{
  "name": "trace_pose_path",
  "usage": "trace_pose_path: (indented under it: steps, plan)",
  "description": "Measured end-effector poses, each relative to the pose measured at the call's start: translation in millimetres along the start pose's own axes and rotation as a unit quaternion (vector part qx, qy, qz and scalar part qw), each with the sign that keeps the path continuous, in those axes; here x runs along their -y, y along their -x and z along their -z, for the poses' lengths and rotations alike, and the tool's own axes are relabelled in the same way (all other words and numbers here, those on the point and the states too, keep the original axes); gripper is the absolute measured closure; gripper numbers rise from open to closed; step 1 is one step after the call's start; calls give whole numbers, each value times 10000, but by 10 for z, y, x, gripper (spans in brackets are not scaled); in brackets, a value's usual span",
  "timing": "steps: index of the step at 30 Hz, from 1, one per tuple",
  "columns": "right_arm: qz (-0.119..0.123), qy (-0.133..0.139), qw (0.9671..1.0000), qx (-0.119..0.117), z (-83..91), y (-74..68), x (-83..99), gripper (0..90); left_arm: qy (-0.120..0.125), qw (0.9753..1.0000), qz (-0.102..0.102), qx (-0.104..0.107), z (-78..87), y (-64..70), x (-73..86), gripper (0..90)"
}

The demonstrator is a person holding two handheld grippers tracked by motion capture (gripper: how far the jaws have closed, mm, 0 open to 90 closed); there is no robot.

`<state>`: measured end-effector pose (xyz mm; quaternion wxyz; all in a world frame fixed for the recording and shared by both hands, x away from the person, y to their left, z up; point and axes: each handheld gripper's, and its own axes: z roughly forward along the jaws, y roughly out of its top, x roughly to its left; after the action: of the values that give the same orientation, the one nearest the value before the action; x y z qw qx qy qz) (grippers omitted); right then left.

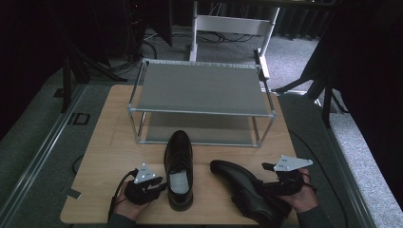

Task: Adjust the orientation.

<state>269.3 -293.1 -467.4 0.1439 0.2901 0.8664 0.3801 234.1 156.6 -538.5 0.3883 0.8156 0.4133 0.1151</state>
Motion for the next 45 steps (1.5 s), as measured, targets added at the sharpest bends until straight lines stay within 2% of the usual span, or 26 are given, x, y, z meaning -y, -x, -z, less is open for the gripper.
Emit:
trace_pose_path:
  steps: [5,11,17,24,32,35,36,37,39,40,43,45]
  plan:
    - [-244,57,9995,201,17,115,16,345,7,10000,53,52,-1,-18,6,659]
    - [-293,17,9984,490,26,198,36,408,17,10000,61,50,-2,-19,8,652]
    - [-367,-162,9974,592,61,287,98,459,28,9999,79,69,-5,-30,11,643]
    - [-538,-172,9965,613,139,371,190,498,21,10000,81,46,-8,-29,11,643]
    - [-853,-110,9919,931,247,498,288,552,-13,10000,92,15,-31,-41,18,629]
    - [-1008,-20,9897,1013,280,554,340,536,-24,10000,76,-9,-31,-41,17,625]
    - [-1016,58,9889,1079,313,550,352,494,-19,10000,80,1,-31,-44,18,619]
    - [-1016,58,9889,1079,313,550,352,494,-21,10000,77,0,-32,-47,18,619]
    - [-983,211,9911,869,369,526,355,483,-26,10000,88,-15,-39,-52,18,614]
    - [-893,204,9921,861,388,496,350,483,-29,10000,88,-24,-44,-54,17,613]
    - [-539,-34,9951,832,400,407,337,479,-47,9999,76,-53,-53,-58,12,611]
    - [-408,-177,9960,778,385,375,339,477,-48,9999,79,-69,-58,-62,11,608]
